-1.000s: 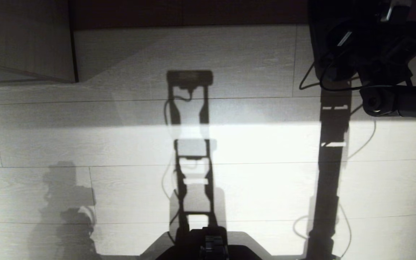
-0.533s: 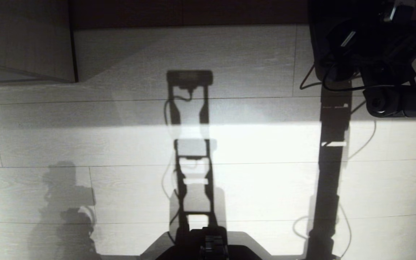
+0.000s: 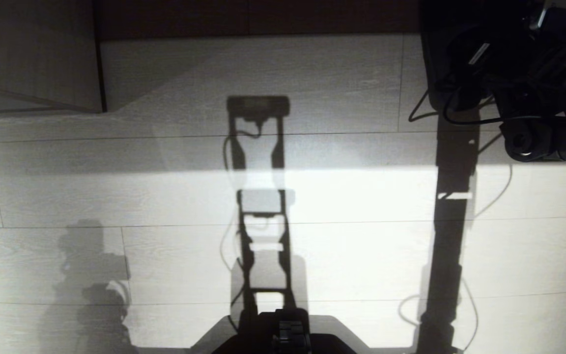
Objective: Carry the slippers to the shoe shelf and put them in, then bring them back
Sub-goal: Pick up the slippers on the floor
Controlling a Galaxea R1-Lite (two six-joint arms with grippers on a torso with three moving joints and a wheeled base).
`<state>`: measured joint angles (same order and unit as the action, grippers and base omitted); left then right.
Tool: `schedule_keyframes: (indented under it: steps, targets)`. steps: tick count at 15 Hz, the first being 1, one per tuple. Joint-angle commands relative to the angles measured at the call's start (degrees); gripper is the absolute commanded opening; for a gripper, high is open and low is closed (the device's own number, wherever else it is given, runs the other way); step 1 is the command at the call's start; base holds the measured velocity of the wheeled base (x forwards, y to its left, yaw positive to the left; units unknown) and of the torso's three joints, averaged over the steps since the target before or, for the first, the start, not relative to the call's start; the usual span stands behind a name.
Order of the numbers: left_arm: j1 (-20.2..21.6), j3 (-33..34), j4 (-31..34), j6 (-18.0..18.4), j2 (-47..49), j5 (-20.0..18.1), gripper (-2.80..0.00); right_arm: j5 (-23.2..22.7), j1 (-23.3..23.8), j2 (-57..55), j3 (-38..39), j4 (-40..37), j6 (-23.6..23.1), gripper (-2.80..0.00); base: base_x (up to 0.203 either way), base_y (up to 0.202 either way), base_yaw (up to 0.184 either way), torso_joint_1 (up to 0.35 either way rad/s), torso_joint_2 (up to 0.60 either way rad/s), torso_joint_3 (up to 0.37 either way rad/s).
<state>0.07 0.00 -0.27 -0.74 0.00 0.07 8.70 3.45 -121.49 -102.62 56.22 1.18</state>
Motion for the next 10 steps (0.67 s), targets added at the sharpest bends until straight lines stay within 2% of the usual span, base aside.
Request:
schedule_keyframes:
  steps: [1,10]
  targets:
    - [0.0,0.0,0.0,0.0,0.0,0.0,-2.80,0.7,0.1,0.4,0.3,0.3,0.4,0.00,0.000,0.000,0.000,0.000,0.00,0.000]
    - [0.0,0.0,0.0,0.0,0.0,0.0,-2.80,0.5,0.1,-0.7,0.2,0.1,0.5,0.00,0.000,0.000,0.000,0.000,0.00,0.000]
